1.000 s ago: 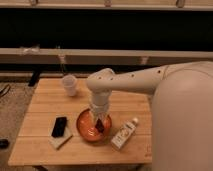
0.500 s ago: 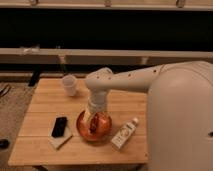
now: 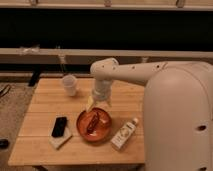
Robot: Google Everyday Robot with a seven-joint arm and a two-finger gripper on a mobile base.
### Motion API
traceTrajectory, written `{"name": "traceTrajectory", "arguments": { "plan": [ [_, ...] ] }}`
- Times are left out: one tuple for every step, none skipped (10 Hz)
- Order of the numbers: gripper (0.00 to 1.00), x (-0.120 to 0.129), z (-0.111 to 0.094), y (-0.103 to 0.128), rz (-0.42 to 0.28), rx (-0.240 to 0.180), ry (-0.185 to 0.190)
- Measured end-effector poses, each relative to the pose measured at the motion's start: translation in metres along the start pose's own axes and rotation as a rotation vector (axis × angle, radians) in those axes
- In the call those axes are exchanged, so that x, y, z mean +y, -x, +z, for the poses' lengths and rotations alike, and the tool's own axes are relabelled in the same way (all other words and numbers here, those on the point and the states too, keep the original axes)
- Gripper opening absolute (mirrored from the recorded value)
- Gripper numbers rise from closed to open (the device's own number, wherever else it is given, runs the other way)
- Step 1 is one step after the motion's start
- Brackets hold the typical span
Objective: Place the pepper in the ceramic bowl
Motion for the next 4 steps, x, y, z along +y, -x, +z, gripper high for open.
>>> {"name": "traceTrajectory", "arguments": {
  "plan": [
    [0.78,-0.0016,-0.0010,0.0015,0.004,0.000,0.000],
    [0.78,-0.0011,-0.0008,0.0015,0.003,0.000,0.000],
    [0.78,0.0003,-0.0005,0.0019,0.001,0.001,0.000],
    [0.78,0.0004,-0.0003,0.0017,0.001,0.002,0.000]
  ]
}}
